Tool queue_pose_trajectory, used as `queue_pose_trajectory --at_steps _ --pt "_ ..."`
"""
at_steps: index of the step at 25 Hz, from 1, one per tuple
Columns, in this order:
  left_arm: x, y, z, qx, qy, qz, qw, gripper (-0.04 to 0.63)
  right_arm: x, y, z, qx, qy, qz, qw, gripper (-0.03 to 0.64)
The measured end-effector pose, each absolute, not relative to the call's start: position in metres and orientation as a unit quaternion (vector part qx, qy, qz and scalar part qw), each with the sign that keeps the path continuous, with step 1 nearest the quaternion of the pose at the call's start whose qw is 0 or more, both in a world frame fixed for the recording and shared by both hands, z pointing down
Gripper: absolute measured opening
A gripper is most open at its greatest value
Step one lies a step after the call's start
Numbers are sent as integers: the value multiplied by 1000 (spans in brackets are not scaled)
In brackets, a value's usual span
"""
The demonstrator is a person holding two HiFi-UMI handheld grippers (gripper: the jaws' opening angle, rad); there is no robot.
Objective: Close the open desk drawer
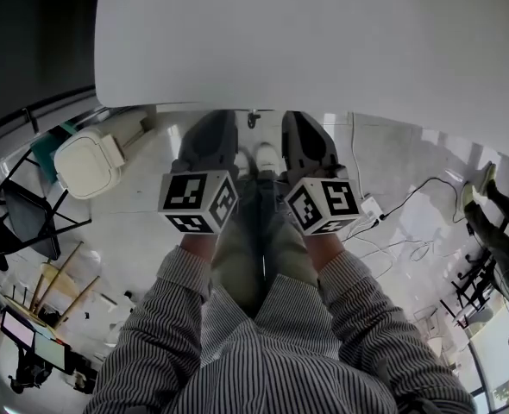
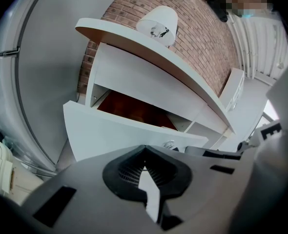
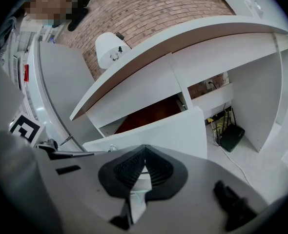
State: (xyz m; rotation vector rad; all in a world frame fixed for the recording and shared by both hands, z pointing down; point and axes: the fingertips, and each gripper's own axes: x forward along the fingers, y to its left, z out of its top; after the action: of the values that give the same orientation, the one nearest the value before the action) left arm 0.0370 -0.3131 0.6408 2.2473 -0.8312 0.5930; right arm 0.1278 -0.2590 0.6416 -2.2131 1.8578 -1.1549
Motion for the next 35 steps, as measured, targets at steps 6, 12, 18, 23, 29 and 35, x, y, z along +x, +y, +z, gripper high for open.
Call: queue_pose_trajectory --at_steps 6,12,18,23,29,35 --pt "47 -328 640 862 -318 221 326 11 138 -273 641 -718 592 -365 16 17" --pt "52 -344 643 862 -319 216 328 12 143 -290 644 -725 588 -359 15 17" --pt "60 -352 643 868 -309 218 321 11 151 -298 644 -725 591 -355 11 17" --pt "65 -357 642 863 -309 205 343 11 156 -303 643 -730 583 -356 11 17" --pt "66 -360 642 855 -311 224 349 11 157 -306 642 -729 584 -356 15 17" --pt "67 -357 644 852 -317 220 353 12 158 -303 644 -723 588 -363 24 17"
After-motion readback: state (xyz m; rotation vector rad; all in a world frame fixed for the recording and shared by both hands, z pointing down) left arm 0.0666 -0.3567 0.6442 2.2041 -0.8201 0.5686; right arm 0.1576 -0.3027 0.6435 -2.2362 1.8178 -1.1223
